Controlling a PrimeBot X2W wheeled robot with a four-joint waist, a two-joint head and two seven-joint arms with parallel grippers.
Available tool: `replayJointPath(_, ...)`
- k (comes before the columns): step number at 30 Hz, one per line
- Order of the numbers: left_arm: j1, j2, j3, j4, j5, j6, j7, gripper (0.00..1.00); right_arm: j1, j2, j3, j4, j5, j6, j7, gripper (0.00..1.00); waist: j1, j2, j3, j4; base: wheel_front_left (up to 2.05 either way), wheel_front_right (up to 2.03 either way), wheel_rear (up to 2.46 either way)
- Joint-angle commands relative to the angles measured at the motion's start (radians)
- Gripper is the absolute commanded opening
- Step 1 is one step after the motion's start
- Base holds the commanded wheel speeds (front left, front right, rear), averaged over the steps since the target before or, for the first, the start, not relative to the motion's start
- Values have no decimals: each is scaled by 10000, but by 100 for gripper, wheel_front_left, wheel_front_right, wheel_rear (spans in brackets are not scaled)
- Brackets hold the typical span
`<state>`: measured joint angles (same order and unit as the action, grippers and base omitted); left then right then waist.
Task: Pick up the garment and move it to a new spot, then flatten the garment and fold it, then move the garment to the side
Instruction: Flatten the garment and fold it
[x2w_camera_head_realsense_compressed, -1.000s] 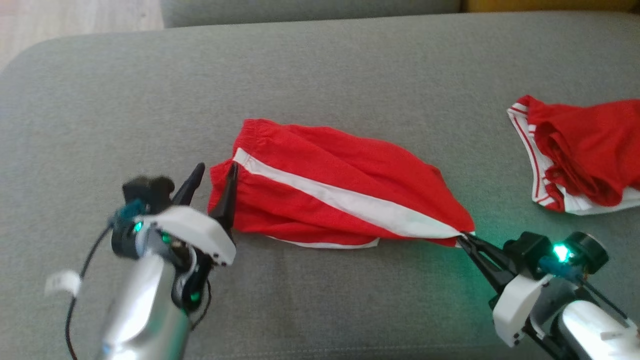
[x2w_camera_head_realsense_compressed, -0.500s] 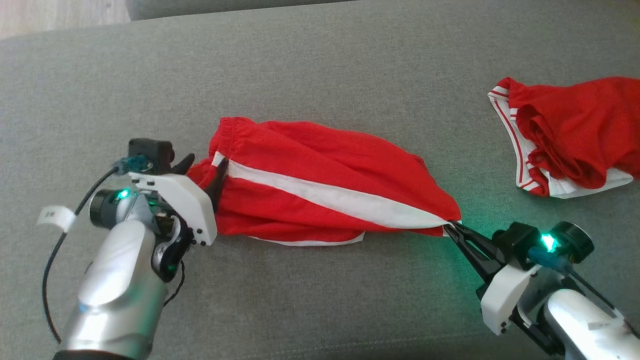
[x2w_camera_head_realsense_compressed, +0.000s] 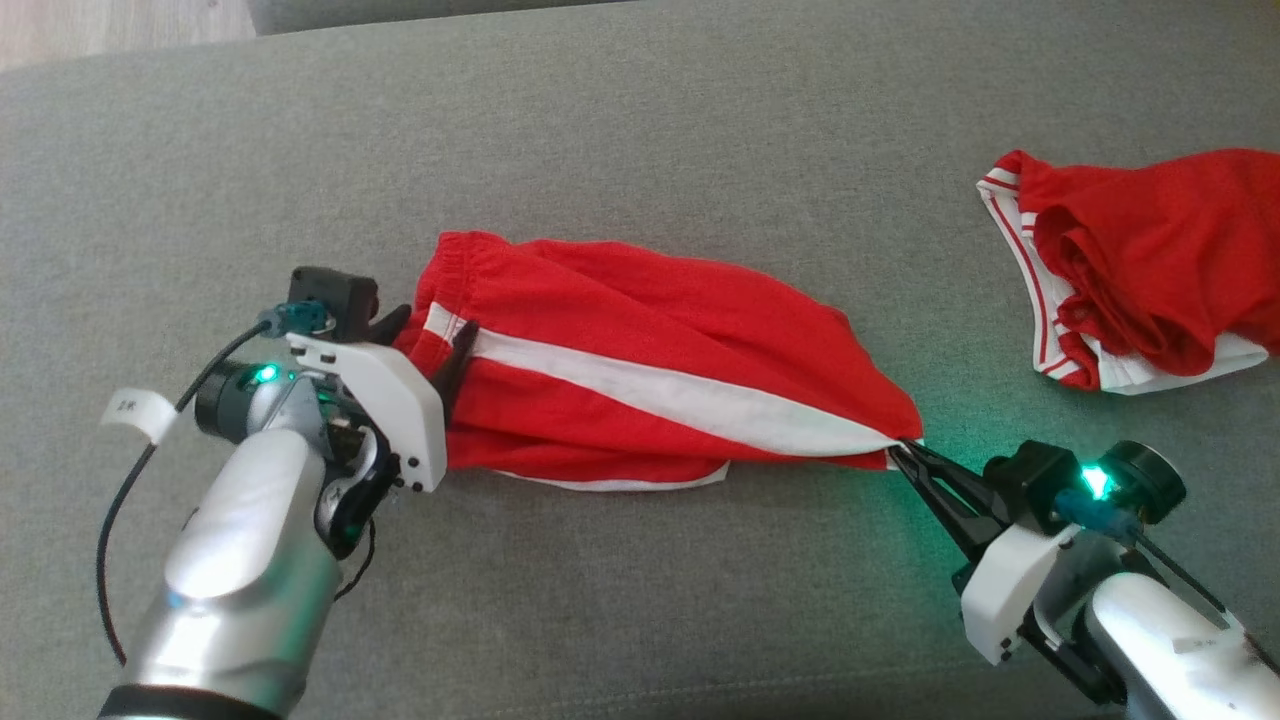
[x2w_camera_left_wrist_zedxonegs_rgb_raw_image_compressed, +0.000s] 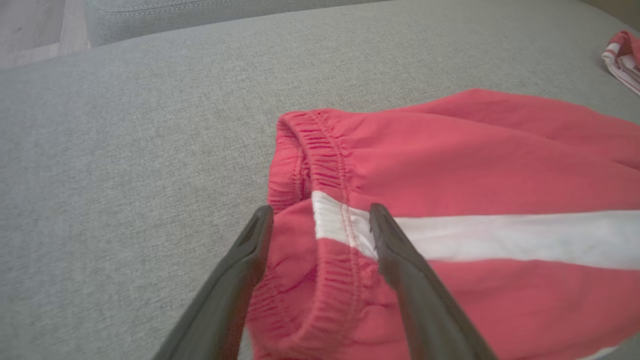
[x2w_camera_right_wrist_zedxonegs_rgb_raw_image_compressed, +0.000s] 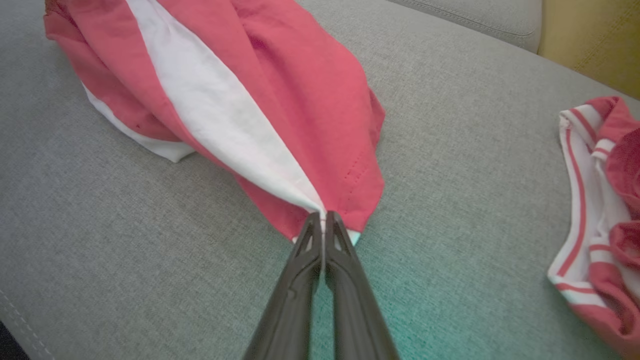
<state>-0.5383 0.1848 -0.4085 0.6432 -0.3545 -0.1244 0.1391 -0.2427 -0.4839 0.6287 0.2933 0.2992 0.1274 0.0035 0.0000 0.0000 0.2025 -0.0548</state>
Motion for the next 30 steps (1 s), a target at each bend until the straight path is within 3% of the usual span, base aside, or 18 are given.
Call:
replayJointPath(1,-529,353,256,-376,-40,-42,-81,100,-237,-110,55,-188,46,33,-139,0,0,0,-3,7,0,0,0)
replayJointPath(2,-533,361,215,-392,-66,-44,-87,100,-245,-112,57,-171,47,33,-144,0,0,0,-2,11,0,0,0)
replayJointPath(4,-546,383,143,-418,-116,-47,-94,78,-262,-111,61,-145,49,33,-153,0,0,0,3,17,0,0,0)
replayJointPath(5,-551,395,106,-419,-142,-48,-80,47,-271,-108,67,-133,49,33,-155,0,0,0,2,20,0,0,0)
replayJointPath(6,-555,407,71,-422,-166,-50,-70,32,-280,-106,74,-123,48,33,-155,0,0,0,0,22,0,0,0)
replayJointPath(7,-555,407,71,-422,-166,-50,-70,32,-280,-106,74,-123,48,33,-155,0,0,0,0,22,0,0,0)
replayJointPath(8,-560,419,36,-429,-192,-51,-69,0,-288,-103,79,-116,50,33,-157,0,0,0,-2,25,0,0,0)
replayJointPath(19,-534,675,-139,-867,-622,-59,-473,0,-509,-204,-175,-237,52,33,-483,0,0,0,-294,179,0,0,0)
replayJointPath(30,-294,945,367,-3060,-1625,-5,-504,0,-2211,-850,-444,-1154,345,33,-605,0,0,0,-1612,602,0,0,0)
